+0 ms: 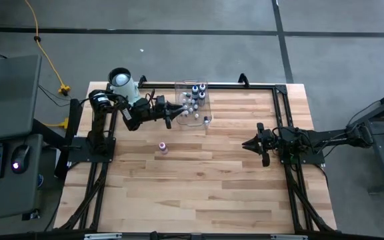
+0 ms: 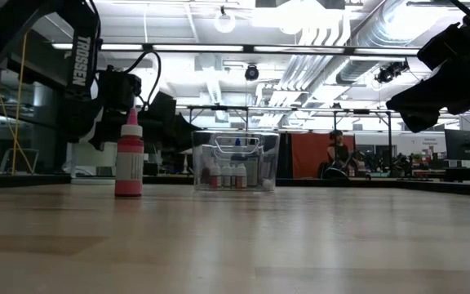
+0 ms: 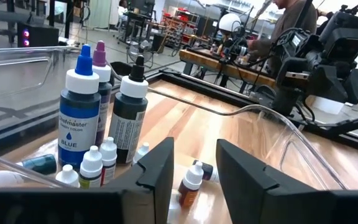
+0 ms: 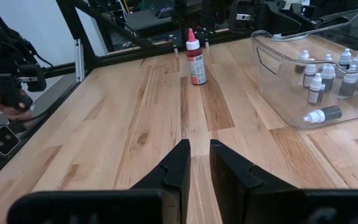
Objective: Pick & Place food coloring
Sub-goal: Put the large pink food coloring bottle into the container
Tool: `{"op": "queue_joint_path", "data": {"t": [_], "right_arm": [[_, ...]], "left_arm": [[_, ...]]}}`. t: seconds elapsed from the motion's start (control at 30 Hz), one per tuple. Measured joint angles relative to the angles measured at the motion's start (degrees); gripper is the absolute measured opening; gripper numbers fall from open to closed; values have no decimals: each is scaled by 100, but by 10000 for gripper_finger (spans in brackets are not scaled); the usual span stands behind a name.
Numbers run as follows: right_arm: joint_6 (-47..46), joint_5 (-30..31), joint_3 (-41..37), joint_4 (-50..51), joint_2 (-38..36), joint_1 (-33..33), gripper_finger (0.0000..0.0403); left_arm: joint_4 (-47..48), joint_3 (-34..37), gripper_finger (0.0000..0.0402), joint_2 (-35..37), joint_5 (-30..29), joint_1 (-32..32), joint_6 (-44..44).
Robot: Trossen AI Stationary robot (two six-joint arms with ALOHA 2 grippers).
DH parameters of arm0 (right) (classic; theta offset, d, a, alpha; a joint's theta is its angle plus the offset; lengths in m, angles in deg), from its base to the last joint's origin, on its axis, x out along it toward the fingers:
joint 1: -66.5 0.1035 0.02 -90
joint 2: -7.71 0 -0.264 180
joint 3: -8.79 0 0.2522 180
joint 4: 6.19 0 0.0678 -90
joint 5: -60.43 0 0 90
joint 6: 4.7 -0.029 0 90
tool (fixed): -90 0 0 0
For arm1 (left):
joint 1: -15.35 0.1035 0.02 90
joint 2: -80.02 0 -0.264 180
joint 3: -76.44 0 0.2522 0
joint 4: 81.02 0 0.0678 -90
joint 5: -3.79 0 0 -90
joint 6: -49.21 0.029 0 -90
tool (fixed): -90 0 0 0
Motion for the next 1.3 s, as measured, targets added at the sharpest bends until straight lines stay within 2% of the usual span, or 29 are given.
{"op": "queue_joint_path", "data": {"t": [0.3,0.43,0.67,0.77,0.93,1.03,1.17,1.3], "right_arm": [[0,0,0,0,0,1,52],[0,0,0,0,2,0,51],[0,0,0,0,1,-1,51],[0,0,0,0,0,-1,51],[1,0,0,0,1,0,53],[2,0,0,0,0,1,51],[1,0,0,0,1,-1,52],[0,0,0,0,0,1,55]], "left_arm": [[0,-19,121,32,2,0,11],[-4,-108,122,203,239,0,15],[92,-146,122,1029,375,10,130],[475,-146,122,1533,706,55,123],[1745,-146,122,2631,1500,48,177],[3119,-146,122,3398,1825,31,708],[5401,-205,122,4550,1771,-100,1778],[7603,-555,122,5520,1422,-314,2588]]}}
